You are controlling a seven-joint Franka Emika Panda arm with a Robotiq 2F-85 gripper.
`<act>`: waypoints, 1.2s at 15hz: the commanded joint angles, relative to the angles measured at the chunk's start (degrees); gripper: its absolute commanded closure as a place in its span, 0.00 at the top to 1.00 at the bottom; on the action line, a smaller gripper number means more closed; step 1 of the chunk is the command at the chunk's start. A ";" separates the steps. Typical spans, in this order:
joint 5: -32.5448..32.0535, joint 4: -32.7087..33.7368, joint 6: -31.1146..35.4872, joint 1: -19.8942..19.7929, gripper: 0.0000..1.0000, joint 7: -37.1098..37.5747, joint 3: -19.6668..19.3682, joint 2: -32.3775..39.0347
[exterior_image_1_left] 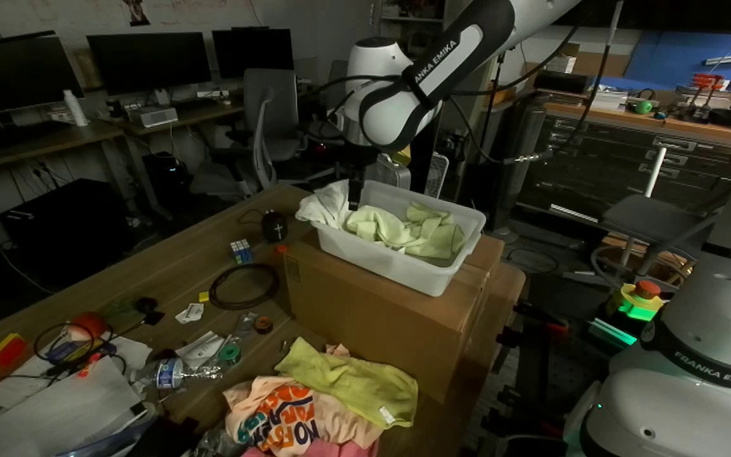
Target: Remove the things from the bowl and put them on the table
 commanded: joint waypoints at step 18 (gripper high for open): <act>-0.81 6.59 1.87 -2.00 0.73 1.07 -0.33 11.84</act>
